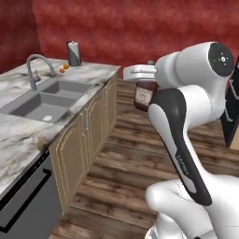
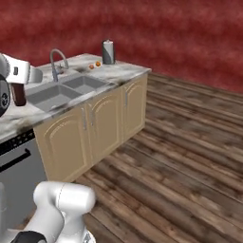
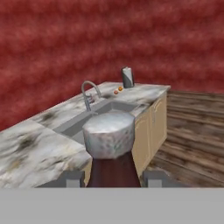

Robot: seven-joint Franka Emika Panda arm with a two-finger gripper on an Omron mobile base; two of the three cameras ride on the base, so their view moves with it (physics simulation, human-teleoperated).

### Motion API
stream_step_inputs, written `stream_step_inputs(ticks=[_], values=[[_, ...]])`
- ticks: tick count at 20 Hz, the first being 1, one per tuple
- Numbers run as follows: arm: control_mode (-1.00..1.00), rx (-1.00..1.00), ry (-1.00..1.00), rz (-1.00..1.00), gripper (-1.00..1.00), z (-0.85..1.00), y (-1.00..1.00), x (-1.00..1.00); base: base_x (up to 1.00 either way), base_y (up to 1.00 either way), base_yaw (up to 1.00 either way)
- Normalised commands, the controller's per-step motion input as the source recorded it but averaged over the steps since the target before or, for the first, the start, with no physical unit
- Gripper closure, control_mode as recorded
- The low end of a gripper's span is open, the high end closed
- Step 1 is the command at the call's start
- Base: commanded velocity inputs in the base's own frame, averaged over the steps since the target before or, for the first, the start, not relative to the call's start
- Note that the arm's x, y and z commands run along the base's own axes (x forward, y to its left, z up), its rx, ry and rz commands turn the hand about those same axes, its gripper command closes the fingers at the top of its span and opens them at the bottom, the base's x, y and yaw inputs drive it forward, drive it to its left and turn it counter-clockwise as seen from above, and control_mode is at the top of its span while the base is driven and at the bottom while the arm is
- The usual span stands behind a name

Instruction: Move the ketchup and mayonnaise from the cabinet to the dining counter.

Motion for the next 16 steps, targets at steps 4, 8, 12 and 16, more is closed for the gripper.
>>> stream_step_inputs(ticks=[4,8,12,16], values=[[1.00,0.00,0.00,0.00,1.00,0.00,0.00,0.00,0.63,-0.21,0.06],[1.00,0.00,0.00,0.00,1.00,0.00,0.00,0.00,0.76,-0.24,0.08],[1.00,0.00,0.00,0.00,1.00,0.00,0.00,0.00,0.84,-0.20,0.06],[1.00,0.00,0.00,0.00,1.00,0.00,0.00,0.00,0.87,-0.16,0.06]])
